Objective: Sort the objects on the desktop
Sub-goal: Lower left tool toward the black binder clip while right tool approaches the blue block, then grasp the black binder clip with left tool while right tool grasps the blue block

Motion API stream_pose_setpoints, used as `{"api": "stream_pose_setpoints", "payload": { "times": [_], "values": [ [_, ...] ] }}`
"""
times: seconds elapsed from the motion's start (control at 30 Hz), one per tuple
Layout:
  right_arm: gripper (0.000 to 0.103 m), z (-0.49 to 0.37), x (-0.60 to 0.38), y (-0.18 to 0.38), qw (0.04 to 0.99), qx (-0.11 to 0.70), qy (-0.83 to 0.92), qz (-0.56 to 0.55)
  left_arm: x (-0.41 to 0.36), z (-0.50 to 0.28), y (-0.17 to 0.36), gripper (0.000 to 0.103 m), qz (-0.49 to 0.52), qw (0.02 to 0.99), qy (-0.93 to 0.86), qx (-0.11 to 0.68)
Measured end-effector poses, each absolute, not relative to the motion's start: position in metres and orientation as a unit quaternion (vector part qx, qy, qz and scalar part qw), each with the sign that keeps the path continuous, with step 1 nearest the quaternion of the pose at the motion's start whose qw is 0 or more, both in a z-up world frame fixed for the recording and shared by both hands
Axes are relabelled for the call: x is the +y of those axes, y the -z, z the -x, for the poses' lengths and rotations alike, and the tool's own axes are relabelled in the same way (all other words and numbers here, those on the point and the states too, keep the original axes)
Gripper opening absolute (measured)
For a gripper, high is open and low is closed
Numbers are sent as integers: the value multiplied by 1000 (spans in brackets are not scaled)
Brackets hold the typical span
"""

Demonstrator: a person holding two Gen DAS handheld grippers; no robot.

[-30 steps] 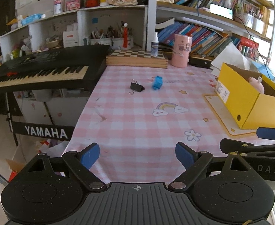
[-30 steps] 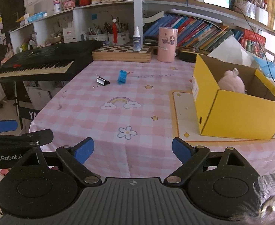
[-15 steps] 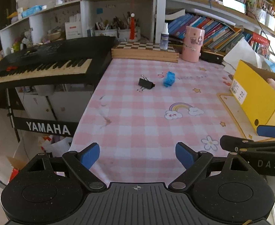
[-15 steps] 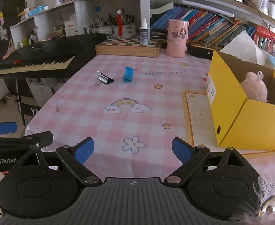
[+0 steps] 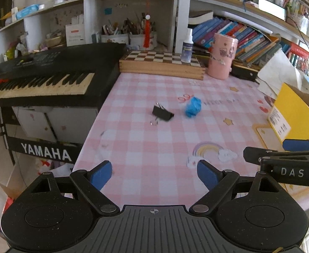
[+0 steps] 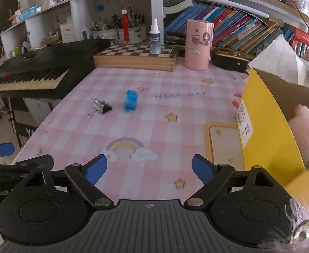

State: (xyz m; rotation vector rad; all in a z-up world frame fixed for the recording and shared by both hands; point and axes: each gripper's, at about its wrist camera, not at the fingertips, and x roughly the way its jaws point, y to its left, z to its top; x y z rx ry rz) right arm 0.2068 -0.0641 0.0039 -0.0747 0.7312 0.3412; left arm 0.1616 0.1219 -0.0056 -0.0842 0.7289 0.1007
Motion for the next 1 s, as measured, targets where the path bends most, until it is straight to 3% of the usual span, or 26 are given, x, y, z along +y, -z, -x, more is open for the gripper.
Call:
{"api": "stream_pose_setpoints", "payload": {
  "times": [0.4, 0.87, 0.97, 1.0],
  "values": [
    [78, -287, -41, 1, 914, 353, -198, 41, 129, -217, 12, 90, 41, 929, -73, 361],
    [54, -374, 5, 34, 887, 392, -242, 26, 130, -268, 25, 88, 25, 926, -72, 369],
    [36, -386, 1, 40, 874, 412, -257, 2, 126, -289, 30, 87, 9, 925, -75, 371],
    [24, -388, -2, 40, 871, 416, -260, -8, 126, -295, 32, 85, 9, 925, -70, 373]
  ]
}}
